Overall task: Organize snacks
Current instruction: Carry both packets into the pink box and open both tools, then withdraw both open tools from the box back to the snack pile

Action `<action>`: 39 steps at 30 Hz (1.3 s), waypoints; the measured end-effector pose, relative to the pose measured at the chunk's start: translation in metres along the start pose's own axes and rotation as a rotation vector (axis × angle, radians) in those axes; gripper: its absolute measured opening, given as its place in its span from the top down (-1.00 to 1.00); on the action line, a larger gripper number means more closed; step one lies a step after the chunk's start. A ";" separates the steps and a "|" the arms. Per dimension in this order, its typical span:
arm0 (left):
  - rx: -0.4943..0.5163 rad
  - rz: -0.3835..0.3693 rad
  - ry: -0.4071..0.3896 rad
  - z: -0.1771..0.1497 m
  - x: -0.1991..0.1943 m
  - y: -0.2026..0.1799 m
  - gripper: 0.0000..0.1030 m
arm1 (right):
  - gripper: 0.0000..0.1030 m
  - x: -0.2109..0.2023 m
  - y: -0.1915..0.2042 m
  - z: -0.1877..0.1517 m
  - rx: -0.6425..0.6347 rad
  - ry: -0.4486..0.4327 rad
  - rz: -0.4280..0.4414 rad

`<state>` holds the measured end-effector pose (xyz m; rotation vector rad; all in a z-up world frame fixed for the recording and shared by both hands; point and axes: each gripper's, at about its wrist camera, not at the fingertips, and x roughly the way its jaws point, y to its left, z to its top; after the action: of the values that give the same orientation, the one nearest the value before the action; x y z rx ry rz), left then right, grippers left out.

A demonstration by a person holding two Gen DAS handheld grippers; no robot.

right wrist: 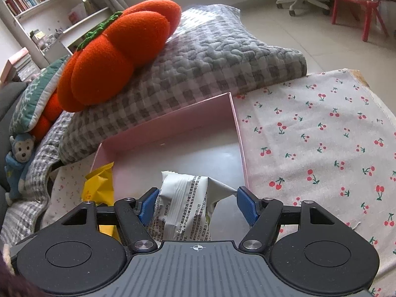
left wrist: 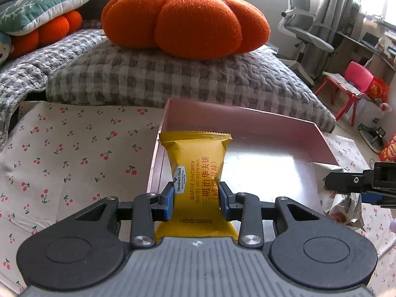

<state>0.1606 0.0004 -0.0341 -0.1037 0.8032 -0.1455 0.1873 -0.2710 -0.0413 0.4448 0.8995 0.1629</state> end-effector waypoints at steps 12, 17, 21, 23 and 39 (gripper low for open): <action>0.022 -0.043 0.030 0.001 -0.008 -0.005 -0.07 | -0.56 -0.012 0.005 0.001 -0.017 -0.014 0.010; 0.020 -0.056 0.043 0.001 -0.018 -0.008 -0.39 | -0.68 -0.029 0.008 0.003 -0.026 -0.035 0.012; 0.018 -0.086 0.038 0.000 -0.035 -0.007 -0.64 | -0.74 -0.045 0.011 0.000 -0.066 -0.053 0.003; 0.026 -0.099 0.029 -0.001 -0.043 -0.005 -0.74 | -0.78 -0.054 0.013 -0.003 -0.090 -0.059 -0.002; 0.149 -0.092 0.014 -0.036 -0.098 0.019 -0.99 | -0.88 -0.118 0.031 -0.060 -0.223 -0.070 -0.014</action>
<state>0.0689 0.0346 0.0076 0.0012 0.7996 -0.2922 0.0691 -0.2628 0.0247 0.2352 0.8049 0.2313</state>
